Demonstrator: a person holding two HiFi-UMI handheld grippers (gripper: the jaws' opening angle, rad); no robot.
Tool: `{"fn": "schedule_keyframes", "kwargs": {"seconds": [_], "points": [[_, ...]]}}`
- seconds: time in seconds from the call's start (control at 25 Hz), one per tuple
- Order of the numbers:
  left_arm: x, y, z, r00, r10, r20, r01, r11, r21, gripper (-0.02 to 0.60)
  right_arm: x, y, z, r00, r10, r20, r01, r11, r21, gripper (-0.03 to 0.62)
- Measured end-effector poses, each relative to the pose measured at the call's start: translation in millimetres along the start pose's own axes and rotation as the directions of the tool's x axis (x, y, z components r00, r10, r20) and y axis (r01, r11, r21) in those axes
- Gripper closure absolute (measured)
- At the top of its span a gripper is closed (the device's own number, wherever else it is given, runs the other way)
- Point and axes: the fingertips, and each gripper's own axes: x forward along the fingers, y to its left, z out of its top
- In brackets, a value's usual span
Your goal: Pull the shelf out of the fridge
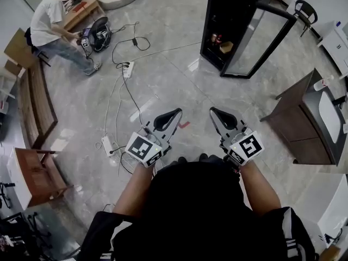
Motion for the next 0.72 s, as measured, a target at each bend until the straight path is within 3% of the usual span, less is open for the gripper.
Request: {"fn": "schedule_keyframes", "kwargs": {"seconds": [0.44, 0.72], "points": [[-18.9, 28.9, 0.9, 0.999, 0.004, 0.033, -0.003, 0.999, -0.037, 0.561, 11.3, 11.9, 1.2, 1.000, -0.005, 0.024, 0.003, 0.998, 0.065, 0.569], [20.4, 53.8, -18.1, 0.999, -0.045, -0.004, 0.045, 0.997, -0.062, 0.561, 19.8, -20.4, -14.6, 0.999, -0.035, -0.014, 0.036, 0.995, 0.090, 0.569]]}}
